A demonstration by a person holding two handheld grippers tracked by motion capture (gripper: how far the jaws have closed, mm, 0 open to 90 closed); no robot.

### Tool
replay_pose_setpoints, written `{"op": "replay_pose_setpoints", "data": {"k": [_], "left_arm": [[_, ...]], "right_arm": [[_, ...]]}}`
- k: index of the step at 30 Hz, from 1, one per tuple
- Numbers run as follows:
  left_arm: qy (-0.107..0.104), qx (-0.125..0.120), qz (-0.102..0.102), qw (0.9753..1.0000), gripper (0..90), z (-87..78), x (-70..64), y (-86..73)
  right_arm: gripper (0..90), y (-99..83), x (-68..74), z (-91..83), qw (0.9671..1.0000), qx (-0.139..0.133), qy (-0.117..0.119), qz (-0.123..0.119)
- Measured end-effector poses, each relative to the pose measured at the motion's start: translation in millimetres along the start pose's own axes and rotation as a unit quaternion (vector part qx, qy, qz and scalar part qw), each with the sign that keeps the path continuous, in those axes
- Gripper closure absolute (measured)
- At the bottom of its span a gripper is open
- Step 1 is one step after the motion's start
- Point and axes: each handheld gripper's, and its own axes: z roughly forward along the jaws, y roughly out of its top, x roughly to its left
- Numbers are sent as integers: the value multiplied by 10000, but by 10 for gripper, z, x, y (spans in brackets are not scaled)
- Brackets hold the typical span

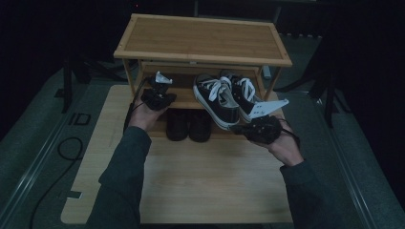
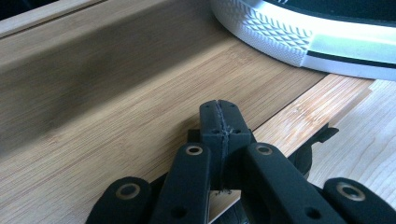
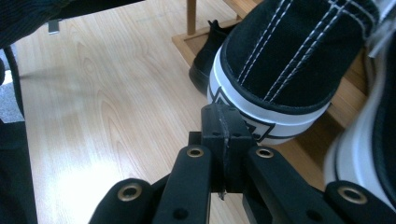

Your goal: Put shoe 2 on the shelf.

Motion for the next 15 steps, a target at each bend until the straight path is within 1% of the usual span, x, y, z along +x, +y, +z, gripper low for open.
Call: {"op": "replay_pose_setpoints", "data": {"k": [8, 11, 15], "left_arm": [[29, 44, 38, 10000, 900, 0, -7, 10], [47, 16, 31, 10000, 900, 0, -12, 2], [29, -3, 7, 10000, 900, -2, -5, -9]], "right_arm": [[900, 67, 49, 108, 9998, -86, 166, -22], [900, 96, 68, 146, 9997, -104, 214, -39], [900, 127, 100, 193, 9995, -182, 174, -169]]}}
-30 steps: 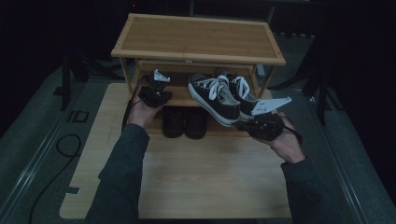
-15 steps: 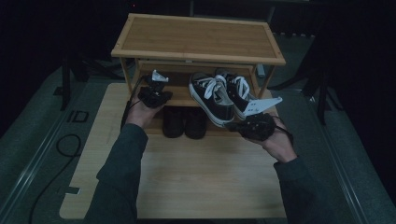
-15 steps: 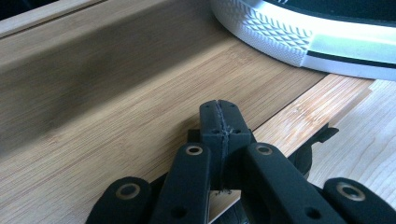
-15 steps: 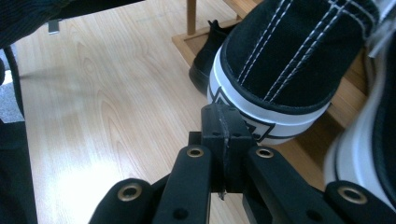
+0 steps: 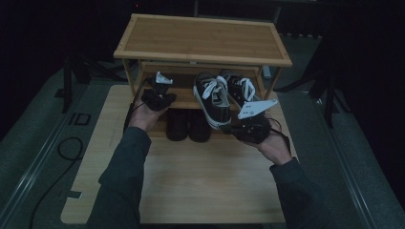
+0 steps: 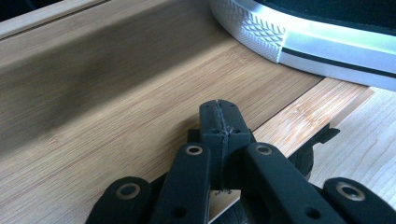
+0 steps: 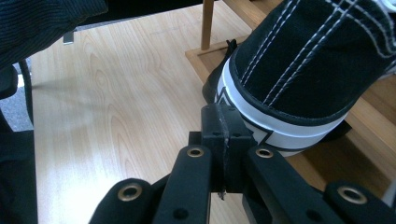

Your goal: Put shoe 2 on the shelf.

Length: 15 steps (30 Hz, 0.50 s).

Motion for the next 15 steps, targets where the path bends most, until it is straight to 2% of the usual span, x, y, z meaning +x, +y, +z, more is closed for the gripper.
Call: {"op": "replay_pose_setpoints", "data": {"k": [4, 8, 9, 11, 15], "left_arm": [[22, 13, -13, 10000, 900, 1, -9, 5], [18, 23, -22, 10000, 900, 1, -10, 6], [22, 15, -27, 10000, 900, 2, -9, 5], [9, 12, -39, 10000, 900, 2, -6, 5], [19, 3, -44, 10000, 900, 3, -13, 6]], "right_arm": [[900, 2, -8, 60, 9999, -79, 117, 56], [900, 21, -4, 128, 9999, -131, 101, 8], [900, 38, 8, 169, 9999, -130, 7, -60], [900, 52, -3, 190, 9998, -190, 86, -28], [900, 81, 1, 224, 9997, -228, 70, -56]]}}
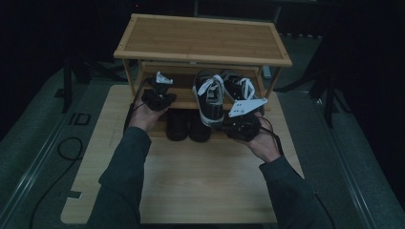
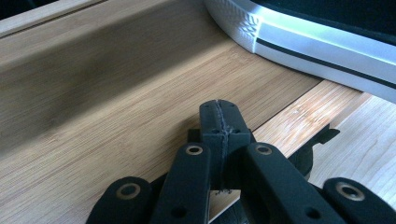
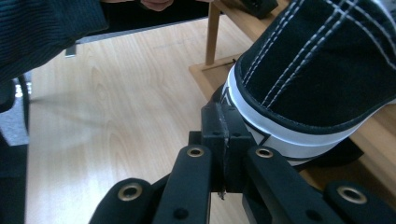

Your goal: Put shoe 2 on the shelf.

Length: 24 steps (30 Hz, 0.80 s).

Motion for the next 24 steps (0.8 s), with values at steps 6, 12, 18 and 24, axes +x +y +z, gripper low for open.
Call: {"op": "replay_pose_setpoints", "data": {"k": [6, 12, 18, 24], "left_arm": [[8, -3, -6, 10000, 900, -1, 3, -6], [-47, -33, -89, 9999, 900, 0, 14, -16], [-39, -2, -80, 10000, 900, 0, 14, -8], [-54, -69, -147, 9999, 900, 1, 14, -24]], "right_arm": [[900, 29, -22, 125, 10000, -38, -40, -39], [900, 37, -33, 166, 9999, -87, -47, -80], [900, 39, -45, 178, 9997, -122, -168, -107], [900, 45, -91, 243, 9997, -185, -184, -41]]}}
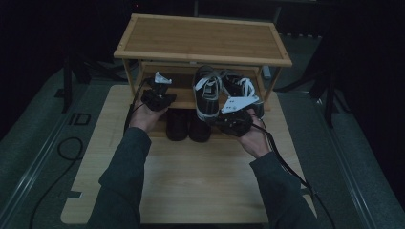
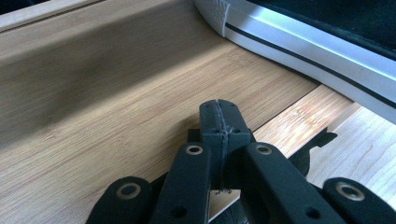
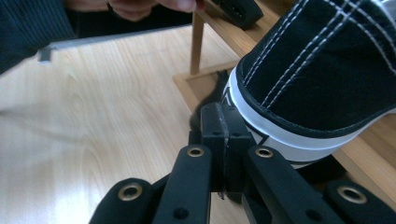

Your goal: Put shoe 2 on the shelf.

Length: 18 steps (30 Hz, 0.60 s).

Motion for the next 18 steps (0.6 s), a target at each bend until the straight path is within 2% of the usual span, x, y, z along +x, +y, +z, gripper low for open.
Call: {"op": "replay_pose_setpoints", "data": {"k": [10, 18], "left_arm": [[17, 29, 6, 10000, 900, -1, -5, 6], [27, 12, -31, 10000, 900, 1, -10, 5]], "right_arm": [[900, 64, 0, 73, 9999, -27, -126, -61], [900, 87, -18, 142, 9999, -32, -95, -104]]}}
